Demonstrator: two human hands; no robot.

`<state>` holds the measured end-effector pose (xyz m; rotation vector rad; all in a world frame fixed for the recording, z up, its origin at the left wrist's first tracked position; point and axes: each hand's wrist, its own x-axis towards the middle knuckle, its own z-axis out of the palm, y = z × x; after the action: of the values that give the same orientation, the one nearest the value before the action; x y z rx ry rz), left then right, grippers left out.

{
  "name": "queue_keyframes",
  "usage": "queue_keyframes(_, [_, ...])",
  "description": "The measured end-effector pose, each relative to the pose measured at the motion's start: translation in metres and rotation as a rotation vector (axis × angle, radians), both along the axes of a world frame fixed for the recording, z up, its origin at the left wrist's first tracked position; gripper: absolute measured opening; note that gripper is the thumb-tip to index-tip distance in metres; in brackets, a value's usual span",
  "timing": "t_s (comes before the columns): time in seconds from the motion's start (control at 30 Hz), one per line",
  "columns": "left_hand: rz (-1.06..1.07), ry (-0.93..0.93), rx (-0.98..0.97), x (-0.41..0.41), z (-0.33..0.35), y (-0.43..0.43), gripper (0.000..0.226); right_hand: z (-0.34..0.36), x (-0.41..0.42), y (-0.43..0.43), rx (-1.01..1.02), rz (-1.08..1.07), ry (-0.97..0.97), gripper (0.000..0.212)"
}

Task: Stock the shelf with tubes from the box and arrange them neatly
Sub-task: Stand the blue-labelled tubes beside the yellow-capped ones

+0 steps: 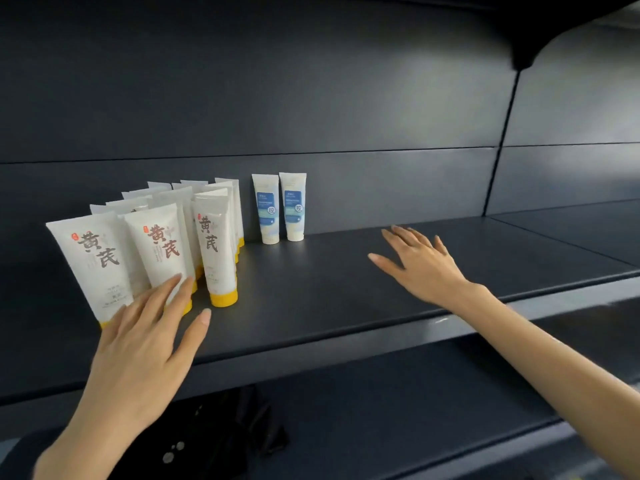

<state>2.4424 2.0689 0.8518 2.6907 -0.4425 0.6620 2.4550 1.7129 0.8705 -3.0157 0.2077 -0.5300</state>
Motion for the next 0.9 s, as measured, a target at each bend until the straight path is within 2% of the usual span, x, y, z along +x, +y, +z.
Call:
queue_keyframes(0.17, [-0.081,-0.006,0.035,0.000,-0.007,-0.014,0.074,-0.018,-0.082,-0.016,-0.045,-0.162,0.024,0.086])
queue_keyframes(0.4, [-0.176,0.003,0.112,-0.025,-0.017,-0.042,0.075,-0.052,-0.176,-0.041,-0.033,-0.337,0.040,0.085])
queue_keyframes(0.67, [-0.235,0.012,0.160,-0.082,-0.020,-0.095,0.083,-0.081,-0.268,-0.083,0.013,-0.452,0.067,0.087])
queue_keyframes(0.77, [-0.258,0.053,0.154,-0.116,-0.028,-0.123,0.073,-0.093,-0.315,-0.098,0.037,-0.496,0.100,0.088])
queue_keyframes(0.9, [-0.316,0.079,0.175,-0.159,-0.041,-0.158,0.071,-0.109,-0.378,-0.116,0.063,-0.555,0.135,0.088])
